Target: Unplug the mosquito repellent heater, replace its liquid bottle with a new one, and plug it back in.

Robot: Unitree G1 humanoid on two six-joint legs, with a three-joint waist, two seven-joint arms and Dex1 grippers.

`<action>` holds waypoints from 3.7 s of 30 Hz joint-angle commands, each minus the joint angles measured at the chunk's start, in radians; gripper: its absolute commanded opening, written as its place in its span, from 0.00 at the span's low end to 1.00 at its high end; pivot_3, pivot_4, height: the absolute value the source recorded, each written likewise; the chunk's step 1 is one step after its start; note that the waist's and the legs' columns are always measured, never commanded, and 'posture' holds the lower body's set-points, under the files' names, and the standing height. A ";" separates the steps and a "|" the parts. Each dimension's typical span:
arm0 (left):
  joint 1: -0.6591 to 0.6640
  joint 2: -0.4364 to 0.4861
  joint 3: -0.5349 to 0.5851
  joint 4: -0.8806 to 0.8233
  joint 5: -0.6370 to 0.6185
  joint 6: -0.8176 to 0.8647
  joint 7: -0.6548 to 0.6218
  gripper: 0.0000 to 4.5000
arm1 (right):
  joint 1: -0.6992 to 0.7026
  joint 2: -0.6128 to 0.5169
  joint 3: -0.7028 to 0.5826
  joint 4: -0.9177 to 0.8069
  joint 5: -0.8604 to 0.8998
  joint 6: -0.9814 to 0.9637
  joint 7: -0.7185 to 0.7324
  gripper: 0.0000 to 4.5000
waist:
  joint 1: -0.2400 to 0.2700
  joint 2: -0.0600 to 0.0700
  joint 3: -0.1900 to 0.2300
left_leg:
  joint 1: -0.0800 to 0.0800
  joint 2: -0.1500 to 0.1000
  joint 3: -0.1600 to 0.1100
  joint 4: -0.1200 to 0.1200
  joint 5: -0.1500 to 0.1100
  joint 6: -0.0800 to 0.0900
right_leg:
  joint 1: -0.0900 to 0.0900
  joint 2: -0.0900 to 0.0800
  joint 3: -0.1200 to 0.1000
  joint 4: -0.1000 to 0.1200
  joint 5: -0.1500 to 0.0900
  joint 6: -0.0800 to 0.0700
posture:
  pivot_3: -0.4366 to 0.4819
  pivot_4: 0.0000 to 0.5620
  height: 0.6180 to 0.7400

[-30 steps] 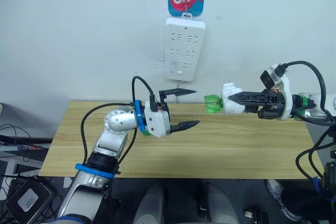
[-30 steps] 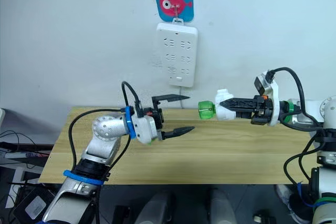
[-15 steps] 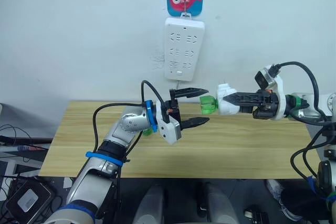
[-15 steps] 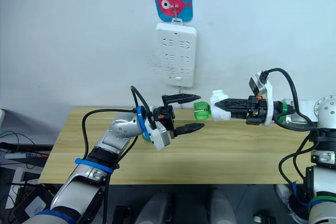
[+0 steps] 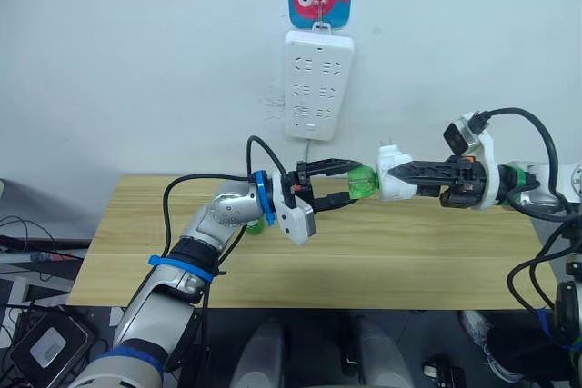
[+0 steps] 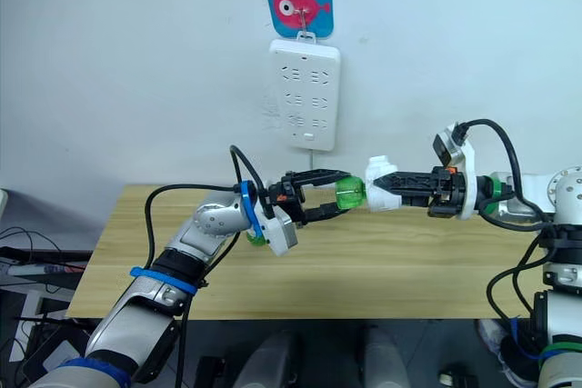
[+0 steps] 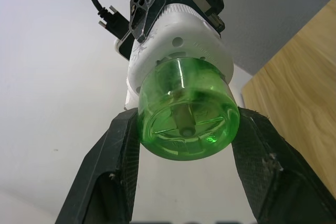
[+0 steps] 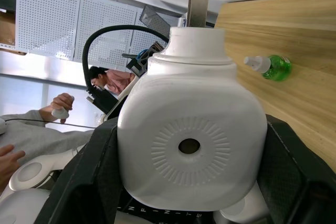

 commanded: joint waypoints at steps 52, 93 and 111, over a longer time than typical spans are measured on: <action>0.089 0.048 0.067 -0.133 -0.002 -0.043 -0.070 1.00 | -0.039 -0.004 -0.032 -0.030 -0.107 0.013 0.104 0.67 | 0.003 0.001 -0.001 | 0.000 0.000 0.005 0.000 0.000 0.001 | -0.001 -0.002 0.002 -0.003 0.002 0.001 | 0.50 0.39 1.00; 0.010 0.221 0.074 -0.377 -1.814 2.109 -0.043 0.51 | -0.013 -0.024 0.044 -0.173 0.000 0.013 0.116 0.67 | -0.042 0.001 0.000 | 0.000 0.000 -0.003 0.002 -0.003 0.005 | 0.001 0.002 -0.001 0.000 0.002 0.003 | 0.49 0.42 1.00; 0.129 0.120 0.257 -0.382 -1.938 2.301 0.206 0.99 | -0.006 -0.039 0.035 -0.158 0.130 0.002 0.021 0.67 | -0.047 0.001 0.000 | 0.001 0.000 0.000 0.001 0.000 0.001 | 0.000 0.001 0.002 0.000 0.002 0.003 | 0.49 0.40 1.00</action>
